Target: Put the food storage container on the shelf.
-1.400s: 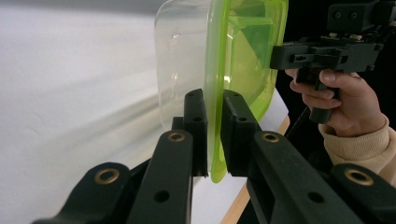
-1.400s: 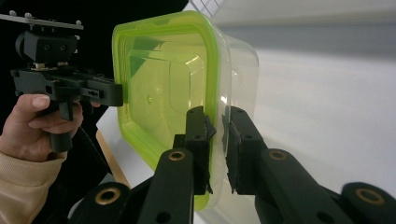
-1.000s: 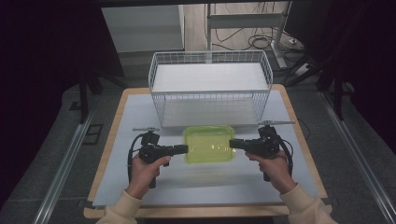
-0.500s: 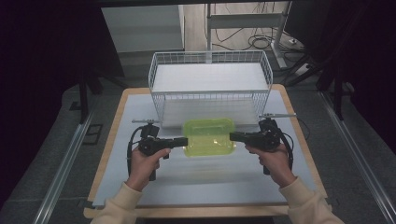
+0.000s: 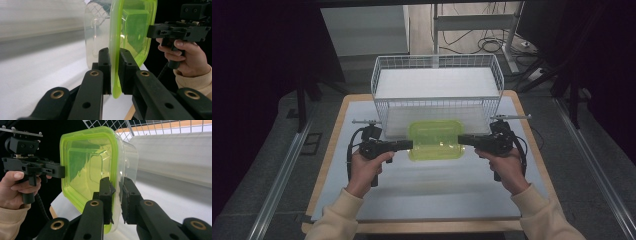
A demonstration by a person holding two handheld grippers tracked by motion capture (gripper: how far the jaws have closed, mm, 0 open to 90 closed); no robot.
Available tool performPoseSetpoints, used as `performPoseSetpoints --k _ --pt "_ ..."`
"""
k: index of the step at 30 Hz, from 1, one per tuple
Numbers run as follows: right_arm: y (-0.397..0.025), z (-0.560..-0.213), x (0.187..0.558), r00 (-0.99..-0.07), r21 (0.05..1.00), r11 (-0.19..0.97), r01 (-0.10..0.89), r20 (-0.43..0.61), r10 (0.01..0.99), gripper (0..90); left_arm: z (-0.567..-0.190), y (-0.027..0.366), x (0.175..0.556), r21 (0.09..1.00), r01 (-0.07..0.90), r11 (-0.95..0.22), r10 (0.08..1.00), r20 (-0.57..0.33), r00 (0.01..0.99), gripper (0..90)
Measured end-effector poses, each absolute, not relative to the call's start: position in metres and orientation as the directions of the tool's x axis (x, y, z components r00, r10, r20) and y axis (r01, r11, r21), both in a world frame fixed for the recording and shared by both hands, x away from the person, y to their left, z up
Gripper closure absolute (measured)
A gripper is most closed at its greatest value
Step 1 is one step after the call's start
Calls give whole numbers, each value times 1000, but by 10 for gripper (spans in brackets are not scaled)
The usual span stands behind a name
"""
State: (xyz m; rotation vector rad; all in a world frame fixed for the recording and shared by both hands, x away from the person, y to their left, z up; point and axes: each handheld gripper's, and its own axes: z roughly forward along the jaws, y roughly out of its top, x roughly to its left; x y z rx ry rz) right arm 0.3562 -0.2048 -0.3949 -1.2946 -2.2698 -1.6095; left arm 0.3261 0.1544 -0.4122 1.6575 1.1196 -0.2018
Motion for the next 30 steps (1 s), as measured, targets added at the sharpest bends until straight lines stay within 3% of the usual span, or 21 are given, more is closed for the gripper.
performPoseSetpoints --k 30 --pt "-199 -351 384 -641 765 77 639 474 603 803 -368 158 360 694 720 29 564 -606 561 820"
